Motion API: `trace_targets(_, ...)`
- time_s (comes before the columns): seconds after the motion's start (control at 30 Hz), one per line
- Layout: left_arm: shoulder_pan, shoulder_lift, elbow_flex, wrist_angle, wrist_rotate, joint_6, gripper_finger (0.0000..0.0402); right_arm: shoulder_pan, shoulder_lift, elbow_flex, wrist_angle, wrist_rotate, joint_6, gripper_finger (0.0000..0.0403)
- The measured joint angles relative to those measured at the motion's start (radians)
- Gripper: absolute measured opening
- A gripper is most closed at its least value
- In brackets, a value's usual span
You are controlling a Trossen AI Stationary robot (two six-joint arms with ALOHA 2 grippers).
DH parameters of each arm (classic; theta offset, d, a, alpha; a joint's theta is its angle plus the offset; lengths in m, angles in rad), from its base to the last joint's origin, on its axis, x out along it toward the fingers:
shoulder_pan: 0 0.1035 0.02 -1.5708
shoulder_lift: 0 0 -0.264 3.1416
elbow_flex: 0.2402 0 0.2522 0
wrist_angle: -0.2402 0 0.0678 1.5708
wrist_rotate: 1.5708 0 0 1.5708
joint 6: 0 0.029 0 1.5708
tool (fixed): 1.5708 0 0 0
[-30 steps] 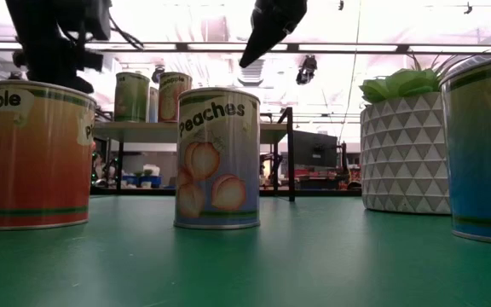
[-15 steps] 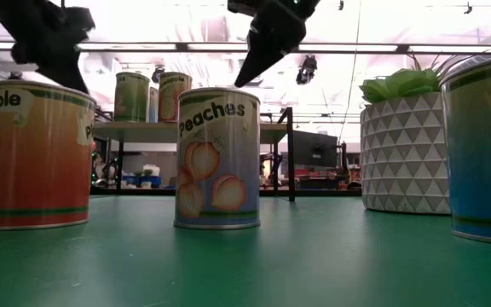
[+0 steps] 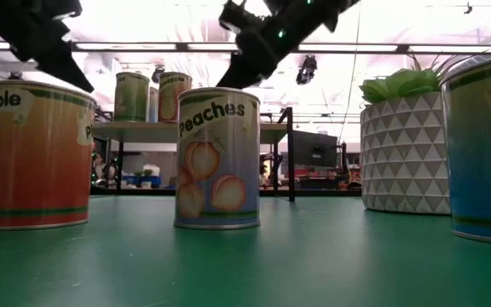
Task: Pick and place cans onto a shelf
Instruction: Put the canned pineapple on the shelf
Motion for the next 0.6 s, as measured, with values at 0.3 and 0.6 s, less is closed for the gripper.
trace_targets(0.3, 0.078, 0.0, -0.107, 0.038, 0.0, -0.157, 0.0, -0.118, 0.002, -0.042, 0.083, 0.0, -0.004, 0.0013)
trace_targets(0.6, 0.286, 0.047, -0.165, 0.128, -0.03, -0.17, 0.0, -0.14, 0.002, -0.046, 0.082, -0.032, -0.001, 0.0013)
